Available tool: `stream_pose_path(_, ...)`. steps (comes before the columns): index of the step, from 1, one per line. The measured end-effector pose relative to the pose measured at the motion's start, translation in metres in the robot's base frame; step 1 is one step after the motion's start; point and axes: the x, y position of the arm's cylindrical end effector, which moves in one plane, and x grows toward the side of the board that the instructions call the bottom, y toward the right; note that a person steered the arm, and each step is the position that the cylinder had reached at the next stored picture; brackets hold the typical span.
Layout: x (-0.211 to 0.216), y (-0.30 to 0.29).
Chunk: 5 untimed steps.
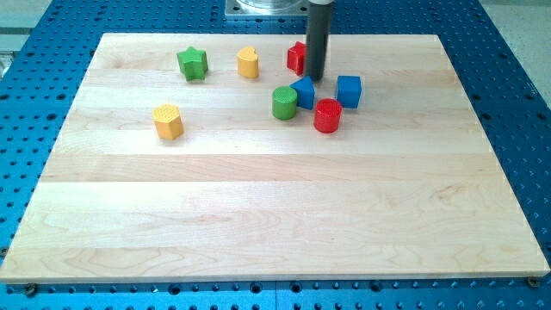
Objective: Slide the red star vertically above the green circle
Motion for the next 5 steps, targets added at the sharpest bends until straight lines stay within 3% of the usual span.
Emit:
stream_pose_path(1, -0.017, 0.037)
stream_pose_path(2, -0.055, 0.037)
stream_pose_path(5, -0.047, -0.017)
